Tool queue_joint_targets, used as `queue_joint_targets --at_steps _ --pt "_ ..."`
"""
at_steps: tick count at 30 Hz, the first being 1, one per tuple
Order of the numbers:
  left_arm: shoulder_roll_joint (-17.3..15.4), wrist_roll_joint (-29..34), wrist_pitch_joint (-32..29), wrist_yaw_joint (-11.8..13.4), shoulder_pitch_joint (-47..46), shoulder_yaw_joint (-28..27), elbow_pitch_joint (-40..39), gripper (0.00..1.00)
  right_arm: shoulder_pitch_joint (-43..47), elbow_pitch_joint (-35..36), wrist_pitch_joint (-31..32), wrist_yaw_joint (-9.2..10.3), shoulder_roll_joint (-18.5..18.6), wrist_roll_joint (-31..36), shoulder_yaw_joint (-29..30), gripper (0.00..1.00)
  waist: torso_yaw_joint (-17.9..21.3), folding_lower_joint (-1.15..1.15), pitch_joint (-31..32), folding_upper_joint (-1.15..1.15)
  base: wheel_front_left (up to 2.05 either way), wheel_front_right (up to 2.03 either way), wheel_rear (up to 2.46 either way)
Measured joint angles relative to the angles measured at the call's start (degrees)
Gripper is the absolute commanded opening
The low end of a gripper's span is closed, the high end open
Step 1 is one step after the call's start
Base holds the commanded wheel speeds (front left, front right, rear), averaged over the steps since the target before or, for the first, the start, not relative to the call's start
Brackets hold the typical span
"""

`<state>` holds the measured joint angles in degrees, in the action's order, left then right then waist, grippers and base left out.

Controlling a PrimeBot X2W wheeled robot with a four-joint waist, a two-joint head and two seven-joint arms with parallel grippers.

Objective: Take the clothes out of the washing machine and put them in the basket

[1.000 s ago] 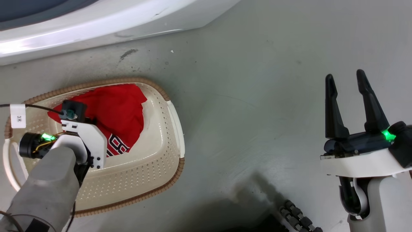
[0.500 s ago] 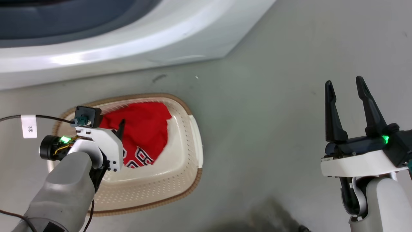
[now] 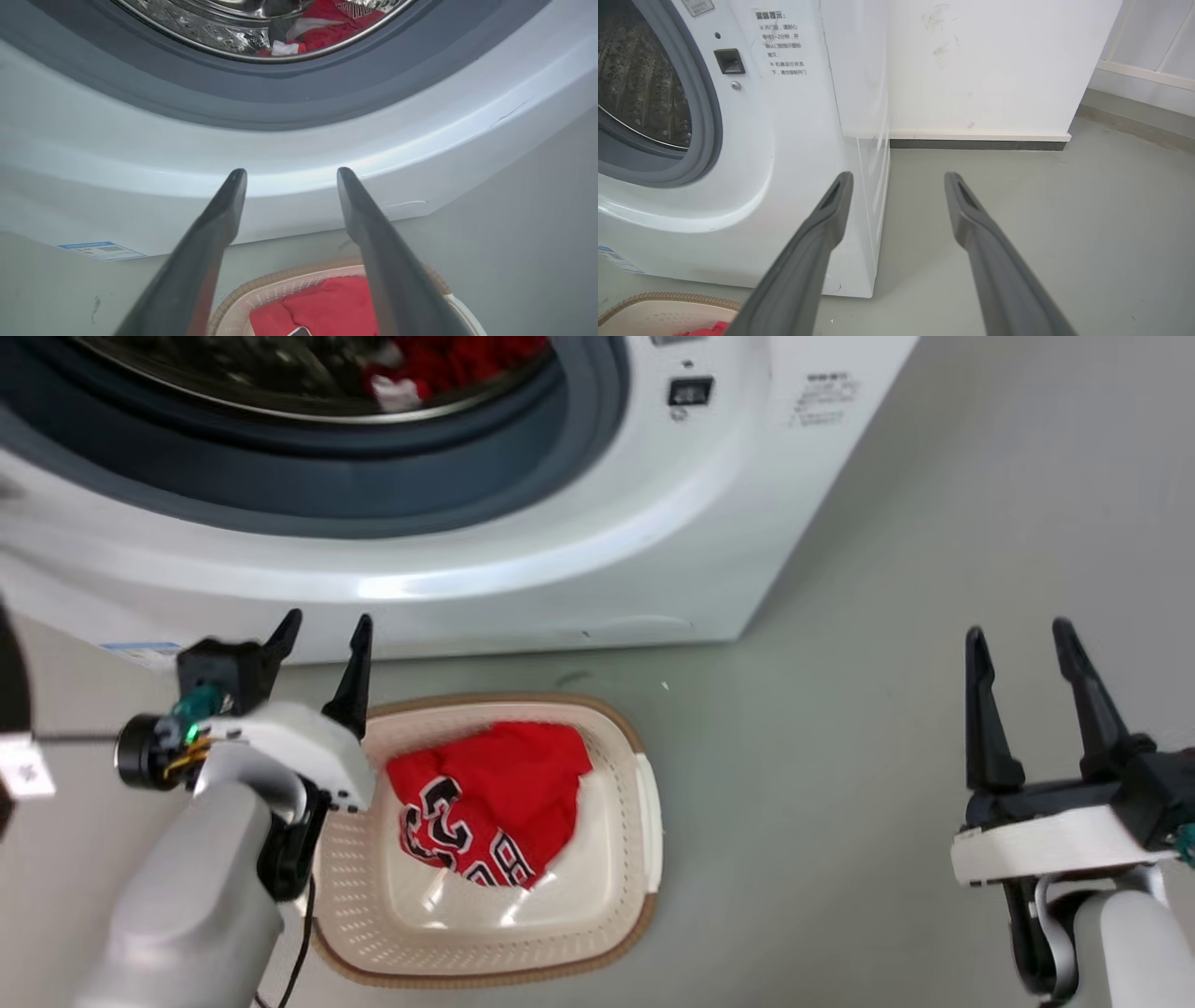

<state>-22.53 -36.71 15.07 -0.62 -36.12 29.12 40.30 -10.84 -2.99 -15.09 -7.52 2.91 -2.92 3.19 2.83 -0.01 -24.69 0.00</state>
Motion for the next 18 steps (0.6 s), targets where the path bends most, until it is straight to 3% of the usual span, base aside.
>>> queue_joint_targets --at_steps 3,5,8,18 --pt "0.7 4.7 0.0 1.7 7.2 -7.2 -8.9 1.00 1.2 -0.9 0.0 -0.01 0.0 0.3 0.1 1.00 -1.8 0.00 3.5 0.00 0.00 0.00 0.00" --pt "1.1 5.7 0.0 2.1 8.8 -8.6 -10.9 1.00 1.5 -1.0 0.0 -0.01 0.0 0.3 0.0 1.00 -2.2 0.00 4.3 0.00 0.00 0.00 0.00" --pt "3.4 12.7 0.0 2.6 16.7 -16.4 -20.9 1.00 2.9 -1.6 0.0 0.00 0.0 -0.3 -1.0 1.00 -3.2 -0.01 8.3 0.00 0.00 0.00 0.00" --pt "5.3 18.2 0.0 -0.5 20.6 -22.0 -25.9 1.00 3.1 -2.0 0.0 0.00 0.0 -1.8 -2.4 1.00 -1.9 -0.01 9.2 0.00 0.00 0.00 0.00"
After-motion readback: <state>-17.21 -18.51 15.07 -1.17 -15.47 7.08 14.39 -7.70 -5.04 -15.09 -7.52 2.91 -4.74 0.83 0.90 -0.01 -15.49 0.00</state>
